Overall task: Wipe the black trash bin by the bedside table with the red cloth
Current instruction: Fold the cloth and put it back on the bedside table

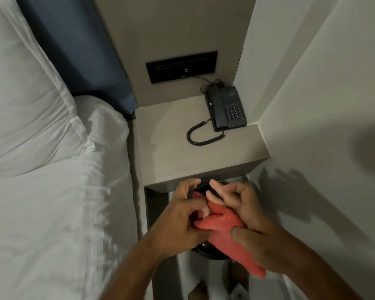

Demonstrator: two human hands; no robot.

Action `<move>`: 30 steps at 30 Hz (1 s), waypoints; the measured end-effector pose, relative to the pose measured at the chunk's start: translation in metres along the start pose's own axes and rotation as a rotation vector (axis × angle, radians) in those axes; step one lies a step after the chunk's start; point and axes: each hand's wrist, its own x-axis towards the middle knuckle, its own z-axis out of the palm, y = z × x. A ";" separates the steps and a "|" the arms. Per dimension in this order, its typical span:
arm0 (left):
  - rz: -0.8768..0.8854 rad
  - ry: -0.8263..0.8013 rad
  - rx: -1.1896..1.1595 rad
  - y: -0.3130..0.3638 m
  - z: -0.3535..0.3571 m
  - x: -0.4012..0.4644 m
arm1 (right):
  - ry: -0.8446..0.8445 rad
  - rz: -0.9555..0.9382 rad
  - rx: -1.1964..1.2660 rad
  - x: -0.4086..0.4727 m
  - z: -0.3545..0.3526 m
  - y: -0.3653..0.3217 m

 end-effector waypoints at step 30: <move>-0.768 0.600 -0.239 -0.186 -0.102 0.131 | 0.485 0.553 -0.381 0.272 -0.006 0.110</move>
